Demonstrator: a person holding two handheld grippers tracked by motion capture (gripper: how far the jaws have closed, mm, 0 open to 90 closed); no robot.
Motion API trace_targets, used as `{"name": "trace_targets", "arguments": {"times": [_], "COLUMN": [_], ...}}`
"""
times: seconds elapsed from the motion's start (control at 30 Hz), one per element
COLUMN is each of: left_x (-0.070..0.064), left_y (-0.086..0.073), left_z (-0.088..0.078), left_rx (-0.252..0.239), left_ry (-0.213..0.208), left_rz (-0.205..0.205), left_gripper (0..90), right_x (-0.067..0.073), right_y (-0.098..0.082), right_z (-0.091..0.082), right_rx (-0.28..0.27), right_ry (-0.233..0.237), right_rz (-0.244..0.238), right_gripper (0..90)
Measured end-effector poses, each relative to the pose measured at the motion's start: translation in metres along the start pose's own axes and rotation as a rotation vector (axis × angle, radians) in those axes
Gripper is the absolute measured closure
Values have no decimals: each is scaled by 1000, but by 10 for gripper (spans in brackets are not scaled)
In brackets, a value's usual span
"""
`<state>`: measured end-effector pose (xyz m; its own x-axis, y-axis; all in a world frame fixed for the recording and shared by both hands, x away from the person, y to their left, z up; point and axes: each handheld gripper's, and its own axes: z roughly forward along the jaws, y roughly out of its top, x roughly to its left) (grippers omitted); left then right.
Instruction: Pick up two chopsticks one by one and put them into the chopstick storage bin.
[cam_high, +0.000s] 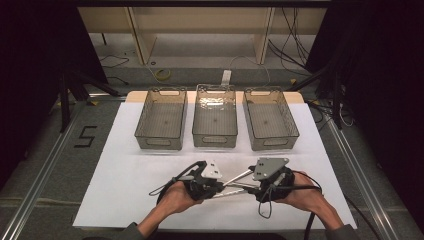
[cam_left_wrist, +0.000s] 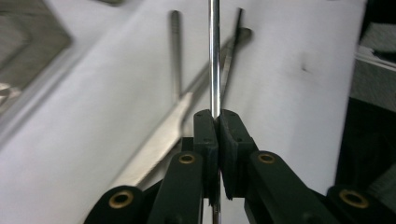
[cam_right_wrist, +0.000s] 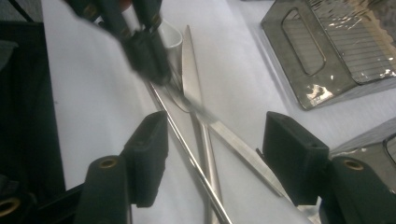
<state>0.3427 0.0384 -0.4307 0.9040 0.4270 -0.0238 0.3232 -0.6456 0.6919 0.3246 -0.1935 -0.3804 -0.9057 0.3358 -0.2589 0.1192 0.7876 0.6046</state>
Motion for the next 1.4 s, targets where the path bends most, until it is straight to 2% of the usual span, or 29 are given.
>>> {"name": "trace_targets", "arguments": {"times": [0.03,0.13,0.17,0.23,0.37,0.53,0.73,0.9,0.97,1.1,1.33,1.4], "left_x": [5,16,20,26,44,71,108,137,147,172,205,212], "left_y": [0,-1,-2,-2,-3,-6,-13,-13,-12,-12,-10,-9], "left_z": [-5,-16,-20,-27,-42,-62,-77,-87,-90,-93,-92,-89], "left_rx": [-9,-32,-42,-61,-93,-129,-140,-144,-152,-168,-198,-189], "left_ry": [12,44,54,78,120,200,292,364,381,423,474,487], "left_rz": [-22,-69,-85,-109,-168,-242,-332,-382,-394,-449,-517,-521], "left_gripper": [858,858,858,858,858,858,859,859,859,859,858,858], "right_x": [0,3,4,4,3,2,4,7,7,6,7,7], "right_y": [0,-6,-14,-17,-34,-47,-51,-51,-51,-51,-51,-50], "right_z": [0,-1,4,6,17,22,22,23,24,23,24,25], "right_rx": [0,-32,-43,-45,-86,-112,-134,-131,-128,-143,-150,-151], "right_ry": [0,0,-4,-8,-32,-44,-44,-41,-37,-36,-18,-15], "right_rz": [0,42,85,97,212,271,280,281,283,287,299,293], "right_gripper": [399,369,348,344,329,310,307,305,301,296,283,282]}}
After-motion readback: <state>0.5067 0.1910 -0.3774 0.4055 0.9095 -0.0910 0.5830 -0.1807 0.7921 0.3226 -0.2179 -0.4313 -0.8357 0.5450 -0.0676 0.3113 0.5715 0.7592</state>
